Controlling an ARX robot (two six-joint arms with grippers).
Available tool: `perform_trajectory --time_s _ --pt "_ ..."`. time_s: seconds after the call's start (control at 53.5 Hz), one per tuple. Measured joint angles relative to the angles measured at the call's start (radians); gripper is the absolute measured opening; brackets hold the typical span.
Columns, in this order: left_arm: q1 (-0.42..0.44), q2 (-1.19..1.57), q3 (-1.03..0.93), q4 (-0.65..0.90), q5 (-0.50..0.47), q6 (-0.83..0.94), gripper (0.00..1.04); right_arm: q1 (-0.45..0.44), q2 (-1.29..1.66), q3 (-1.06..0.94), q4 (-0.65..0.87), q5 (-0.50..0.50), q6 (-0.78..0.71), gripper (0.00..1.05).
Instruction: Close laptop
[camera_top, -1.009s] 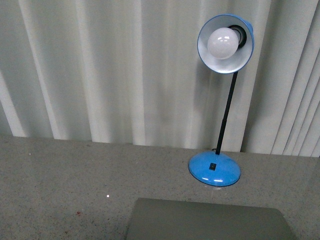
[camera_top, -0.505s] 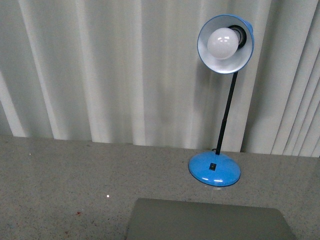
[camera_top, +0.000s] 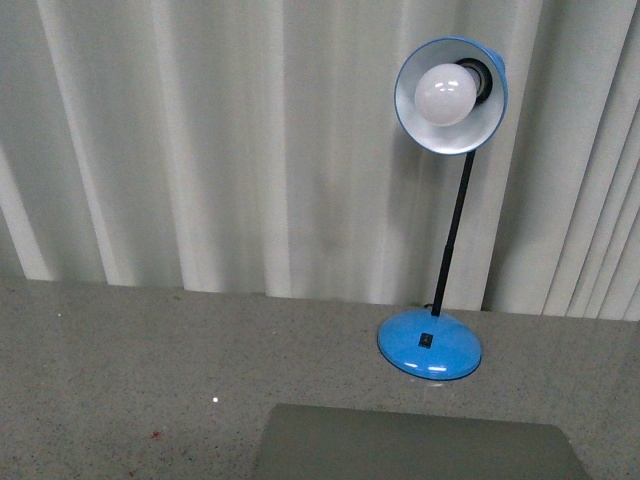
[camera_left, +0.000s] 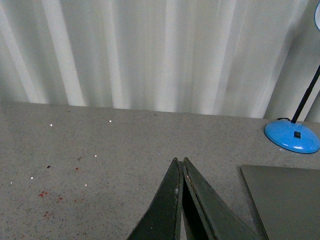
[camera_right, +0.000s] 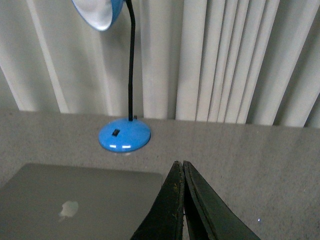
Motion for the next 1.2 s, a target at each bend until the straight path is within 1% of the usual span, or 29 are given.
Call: perform_trajectory --time_s 0.262,0.299,0.336,0.374,0.393,0.411,0.467,0.523,0.542,0.579,0.654,0.692,0.729,0.748,0.766,0.804,0.822,0.86,0.935,1.196 --pt "0.000 -0.002 0.000 -0.001 0.000 0.000 0.04 0.000 -0.028 0.000 -0.008 0.001 0.000 0.03" --pt "0.000 -0.002 0.000 -0.001 0.000 0.000 0.07 0.000 -0.028 0.000 -0.008 0.001 0.000 0.03" --pt "0.000 -0.003 0.000 -0.001 0.000 0.000 0.14 0.000 -0.029 0.000 -0.008 0.001 0.000 0.05" --pt "0.000 -0.003 0.000 -0.001 0.000 0.000 0.21 0.000 -0.029 0.000 -0.008 0.001 0.000 0.11" --pt "0.000 -0.003 0.000 -0.001 0.000 0.000 0.23 0.000 -0.029 0.000 -0.008 0.001 0.000 0.15" --pt "0.000 -0.003 0.000 -0.001 0.001 0.000 0.26 0.000 -0.029 0.000 -0.008 0.001 0.000 0.17" --pt "0.000 -0.003 0.000 -0.001 0.000 0.000 0.37 0.000 -0.029 0.000 -0.008 0.001 0.000 0.27" --pt "0.000 -0.003 0.000 -0.001 0.000 0.000 0.49 0.000 -0.029 0.000 -0.008 0.001 0.000 0.42" --pt "0.000 -0.003 0.000 -0.001 0.000 0.000 0.53 0.000 -0.029 0.000 -0.008 0.001 0.000 0.43" --pt "0.000 -0.003 0.000 -0.001 0.000 0.000 0.58 0.000 -0.029 0.000 -0.008 0.001 0.000 0.50" --pt "0.000 -0.003 0.000 -0.001 0.000 0.000 0.73 0.000 -0.029 0.000 -0.008 0.001 0.000 0.63" --pt "0.000 -0.003 0.000 -0.001 0.001 0.000 0.78 0.000 -0.029 0.000 -0.008 0.001 0.000 0.68" --pt "0.000 -0.003 0.000 -0.001 0.001 0.000 0.85 0.000 -0.029 0.000 -0.008 0.001 0.000 0.75" --pt "0.000 -0.003 0.000 -0.001 0.001 0.000 0.87 0.000 -0.029 0.000 -0.008 0.001 0.000 0.79" --pt "0.000 -0.003 0.000 -0.001 0.000 0.000 0.90 0.000 -0.029 0.000 -0.008 0.001 0.000 0.81" --pt "0.000 -0.003 0.000 -0.001 0.000 0.000 0.99 0.000 -0.029 0.000 -0.008 0.001 0.000 0.89" --pt "0.000 -0.003 0.000 -0.001 0.000 0.000 1.00 0.000 -0.029 0.000 -0.008 0.001 0.000 0.95" --pt "0.000 -0.003 0.000 -0.001 0.000 0.000 0.98 0.000 -0.029 0.000 -0.008 0.001 0.001 0.99" --pt "0.000 -0.003 0.000 -0.001 0.000 0.000 0.98 0.000 -0.029 0.000 -0.008 0.001 0.000 0.97" --pt "0.000 -0.003 0.000 -0.001 0.000 0.000 0.98 0.000 -0.029 0.000 -0.008 0.001 0.000 0.97"
